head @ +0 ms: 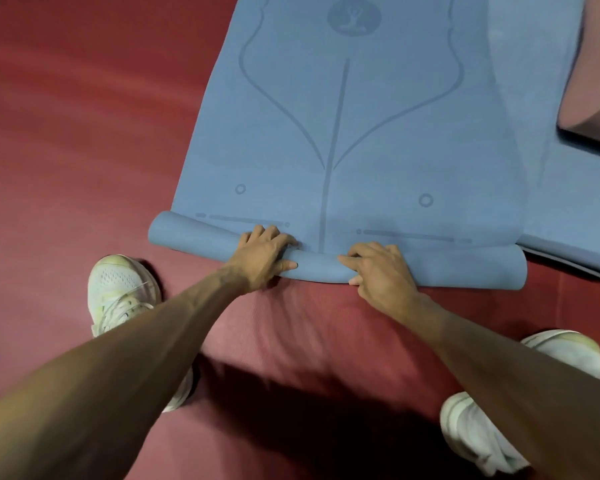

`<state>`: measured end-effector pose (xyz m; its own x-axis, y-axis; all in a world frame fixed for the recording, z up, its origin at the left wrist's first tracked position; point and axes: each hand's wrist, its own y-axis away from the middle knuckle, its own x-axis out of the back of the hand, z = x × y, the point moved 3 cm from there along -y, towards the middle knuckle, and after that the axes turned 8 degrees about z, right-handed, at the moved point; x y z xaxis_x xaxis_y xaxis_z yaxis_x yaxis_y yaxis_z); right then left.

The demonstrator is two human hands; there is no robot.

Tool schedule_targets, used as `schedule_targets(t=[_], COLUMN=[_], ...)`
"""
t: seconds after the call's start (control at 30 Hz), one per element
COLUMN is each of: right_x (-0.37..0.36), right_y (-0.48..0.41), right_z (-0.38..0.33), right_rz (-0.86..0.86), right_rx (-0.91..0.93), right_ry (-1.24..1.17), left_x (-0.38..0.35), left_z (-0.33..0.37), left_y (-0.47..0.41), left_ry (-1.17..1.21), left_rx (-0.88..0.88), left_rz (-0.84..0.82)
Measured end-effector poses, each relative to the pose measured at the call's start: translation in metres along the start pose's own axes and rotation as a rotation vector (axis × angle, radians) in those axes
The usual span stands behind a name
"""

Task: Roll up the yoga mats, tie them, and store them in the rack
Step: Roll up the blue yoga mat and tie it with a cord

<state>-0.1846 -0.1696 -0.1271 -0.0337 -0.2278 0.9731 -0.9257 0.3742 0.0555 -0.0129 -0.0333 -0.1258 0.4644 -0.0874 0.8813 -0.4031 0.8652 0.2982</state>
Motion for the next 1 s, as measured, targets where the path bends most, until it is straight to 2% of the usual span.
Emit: schedule_targets(t=[0.2, 0.3, 0.4, 0.57, 0.73, 0.8, 0.87, 1.0], right_x=[0.005, 0.011, 0.014, 0.001, -0.008, -0.005, -0.002, -0.006], right_y=[-0.024, -0.038, -0.045, -0.033, -0.001, 0.006, 0.013, 0.019], right_z=[0.011, 0.018, 0.019, 0.021, 0.014, 0.007, 0.001, 0.004], right_rz=[-0.191, -0.287, -0.305, -0.141, 0.356, 0.474, 0.491, 0.361], right_rx=[-0.066, -0.05, -0.04, -0.048, 0.022, 0.026, 0.048, 0.092], right_ry=[-0.077, -0.114, -0.154, -0.08, -0.071, -0.038, 0.008, 0.125], left_x=[-0.009, -0.01, -0.008, -0.003, 0.013, 0.018, 0.023, 0.026], left_z=[0.005, 0.006, 0.007, 0.002, 0.002, 0.003, 0.002, -0.001], left_y=[0.016, 0.015, 0.008, -0.011, -0.029, -0.039, -0.047, -0.054], left_ry=[-0.091, -0.168, -0.213, -0.252, -0.156, -0.147, -0.11, 0.007], left_rx=[-0.079, -0.13, -0.14, -0.155, -0.097, -0.085, -0.063, 0.017], left_rz=[0.18, 0.181, 0.17, 0.105, -0.063, -0.115, -0.156, -0.173])
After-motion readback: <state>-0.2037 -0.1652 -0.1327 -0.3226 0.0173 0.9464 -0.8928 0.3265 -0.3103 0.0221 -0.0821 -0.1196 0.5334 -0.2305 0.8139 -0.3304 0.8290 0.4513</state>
